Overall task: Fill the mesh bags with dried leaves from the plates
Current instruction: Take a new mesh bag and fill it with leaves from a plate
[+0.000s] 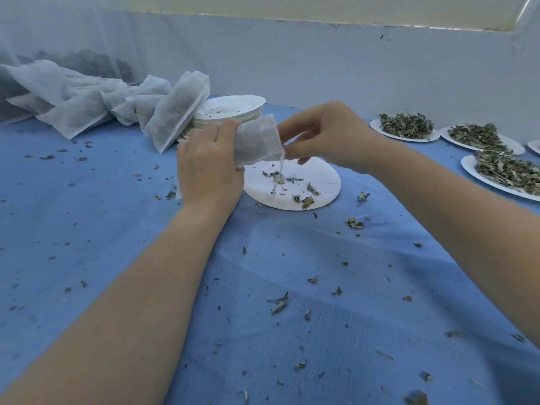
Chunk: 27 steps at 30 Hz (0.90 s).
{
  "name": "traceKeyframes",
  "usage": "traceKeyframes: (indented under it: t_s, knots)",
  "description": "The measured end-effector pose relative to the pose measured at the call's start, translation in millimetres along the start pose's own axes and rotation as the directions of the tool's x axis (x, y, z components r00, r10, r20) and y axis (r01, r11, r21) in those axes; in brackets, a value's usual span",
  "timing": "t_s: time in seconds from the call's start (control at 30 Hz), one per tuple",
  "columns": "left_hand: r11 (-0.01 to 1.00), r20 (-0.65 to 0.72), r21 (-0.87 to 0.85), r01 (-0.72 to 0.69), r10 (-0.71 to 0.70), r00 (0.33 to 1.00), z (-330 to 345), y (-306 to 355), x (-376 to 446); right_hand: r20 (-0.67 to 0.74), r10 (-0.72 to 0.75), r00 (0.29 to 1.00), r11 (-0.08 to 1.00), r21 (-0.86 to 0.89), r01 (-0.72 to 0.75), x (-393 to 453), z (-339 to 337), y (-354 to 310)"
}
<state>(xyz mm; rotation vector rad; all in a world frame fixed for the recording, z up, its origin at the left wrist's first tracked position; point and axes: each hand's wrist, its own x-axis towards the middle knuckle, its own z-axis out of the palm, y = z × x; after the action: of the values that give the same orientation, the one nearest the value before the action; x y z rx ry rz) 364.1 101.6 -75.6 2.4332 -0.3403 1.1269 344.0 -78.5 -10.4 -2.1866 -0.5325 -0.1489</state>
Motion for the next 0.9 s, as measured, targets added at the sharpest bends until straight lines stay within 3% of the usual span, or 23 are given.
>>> traceKeyframes:
  t_s: [0.27, 0.37, 0.53, 0.63, 0.73, 0.9]
  knots:
    - [0.983, -0.007, -0.022, 0.183, -0.183, 0.983, -0.2, -6.3, 1.4, -0.153, 0.12, 0.981, 0.982, -0.129, -0.141, 11.9, 8.8, 16.1]
    - [0.976, 0.011, -0.047, 0.212, -0.212, 0.977, 0.5, -6.9, 1.5, -0.044, 0.198, 0.979, 0.915, -0.351, -0.2, 19.4, 19.7, 24.6]
    - [0.961, 0.007, -0.073, 0.265, -0.266, 0.964, 1.3, -7.7, 2.3, 0.157, 0.179, 0.971, 0.84, -0.539, -0.068, 17.9, 32.4, 25.4]
    - [0.96, 0.023, -0.077, 0.269, -0.268, 0.963, 1.7, -7.3, 2.0, 0.199, 0.116, 0.973, 0.818, -0.576, 0.021, 11.3, 21.3, 23.0]
    - [0.959, 0.044, -0.074, 0.273, -0.27, 0.962, 1.3, -6.6, 2.7, 0.15, 0.102, 0.983, 0.814, -0.581, 0.005, 10.9, 15.7, 20.0]
    - [0.956, 0.066, -0.086, 0.281, -0.276, 0.959, 0.5, -5.9, 2.3, 0.272, 0.131, 0.953, 0.742, -0.664, 0.088, 9.2, 25.6, 16.0]
